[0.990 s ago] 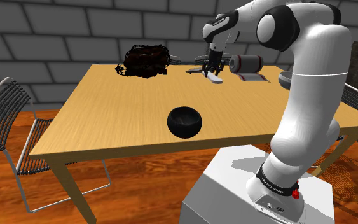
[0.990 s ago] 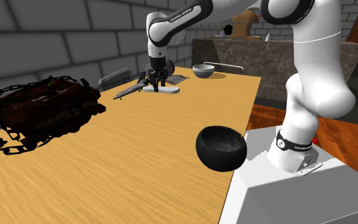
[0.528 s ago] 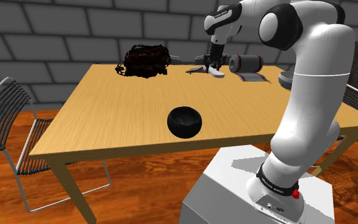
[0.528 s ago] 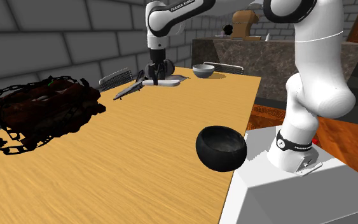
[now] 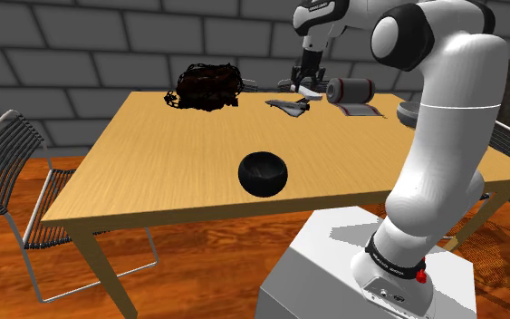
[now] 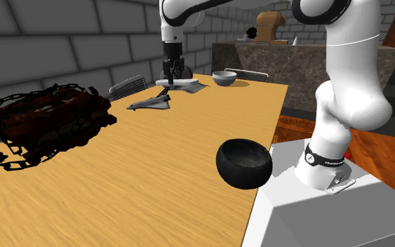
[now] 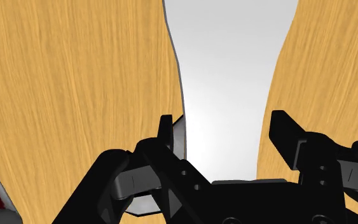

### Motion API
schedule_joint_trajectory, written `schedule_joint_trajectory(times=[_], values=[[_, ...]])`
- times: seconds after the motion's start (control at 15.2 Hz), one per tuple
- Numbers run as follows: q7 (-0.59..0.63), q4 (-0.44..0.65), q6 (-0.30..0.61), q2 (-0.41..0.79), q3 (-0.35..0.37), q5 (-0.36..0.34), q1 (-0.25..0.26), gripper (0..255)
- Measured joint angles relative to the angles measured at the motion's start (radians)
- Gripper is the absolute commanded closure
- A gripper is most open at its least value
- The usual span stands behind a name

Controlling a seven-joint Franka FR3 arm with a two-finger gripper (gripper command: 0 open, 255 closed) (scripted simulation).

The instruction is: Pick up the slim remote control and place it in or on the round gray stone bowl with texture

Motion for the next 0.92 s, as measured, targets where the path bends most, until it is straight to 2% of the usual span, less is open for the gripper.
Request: schedule_joint_trajectory(times=[0.2,0.79,0.92], values=[[0.009,0.001,-0.016,-0.016,0.0,-0.006,0.006,255],[0.19,-0.361,0.069,-0.313,0.056,-0.105,0.126,255],[0.237,-0.407,0.067,-0.364,0.078,-0.118,0.147,255]])
